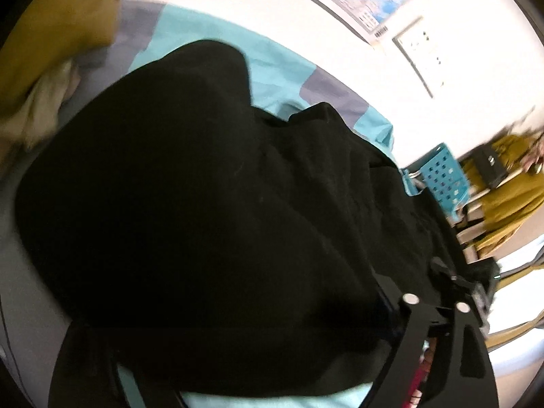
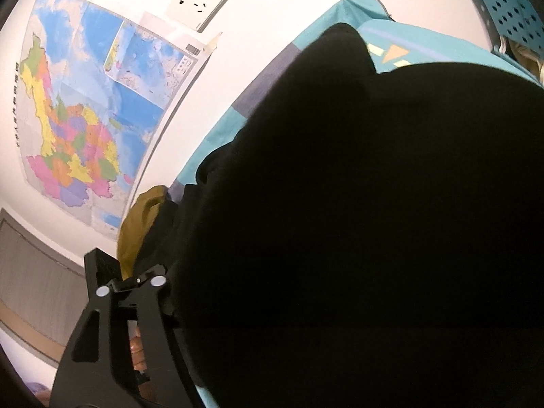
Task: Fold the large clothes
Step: 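Lift the black coat bundle off the bed with both grippers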
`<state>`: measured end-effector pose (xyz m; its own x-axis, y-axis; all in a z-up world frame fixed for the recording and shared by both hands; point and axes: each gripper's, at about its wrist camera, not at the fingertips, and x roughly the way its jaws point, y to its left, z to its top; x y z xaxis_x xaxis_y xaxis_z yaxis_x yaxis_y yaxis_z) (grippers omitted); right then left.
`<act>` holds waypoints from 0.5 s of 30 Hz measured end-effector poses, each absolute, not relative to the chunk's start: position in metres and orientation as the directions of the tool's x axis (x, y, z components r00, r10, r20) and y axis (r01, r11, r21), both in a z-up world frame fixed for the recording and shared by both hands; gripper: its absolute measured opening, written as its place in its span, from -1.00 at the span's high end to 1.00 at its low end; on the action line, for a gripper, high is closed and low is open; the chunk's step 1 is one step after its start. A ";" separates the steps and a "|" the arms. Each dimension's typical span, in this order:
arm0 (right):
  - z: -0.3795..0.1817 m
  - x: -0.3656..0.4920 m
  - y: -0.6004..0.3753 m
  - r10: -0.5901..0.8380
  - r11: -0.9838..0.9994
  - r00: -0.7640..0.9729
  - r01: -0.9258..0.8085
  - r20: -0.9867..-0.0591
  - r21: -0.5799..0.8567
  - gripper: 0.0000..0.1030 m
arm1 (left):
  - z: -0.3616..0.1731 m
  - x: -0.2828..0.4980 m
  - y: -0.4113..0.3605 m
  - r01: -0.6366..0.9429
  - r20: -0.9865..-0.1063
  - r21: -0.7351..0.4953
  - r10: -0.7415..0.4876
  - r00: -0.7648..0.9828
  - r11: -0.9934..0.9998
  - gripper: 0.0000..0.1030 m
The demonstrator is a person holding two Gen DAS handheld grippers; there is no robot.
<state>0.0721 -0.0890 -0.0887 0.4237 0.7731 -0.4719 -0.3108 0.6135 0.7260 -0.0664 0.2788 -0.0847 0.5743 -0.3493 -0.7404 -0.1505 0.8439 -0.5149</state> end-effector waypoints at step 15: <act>-0.096 0.093 -0.066 0.771 0.618 0.417 -0.303 -0.482 0.726 0.23 | -0.083 -0.051 0.273 -0.138 -0.756 -0.469 -0.316 0.573 0.872 -0.30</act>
<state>0.0933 -0.0655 -0.0958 0.4171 0.7706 -0.4818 -0.3029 0.6177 0.7257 -0.0506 0.2730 -0.0833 0.5734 -0.3160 -0.7559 -0.1378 0.8723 -0.4692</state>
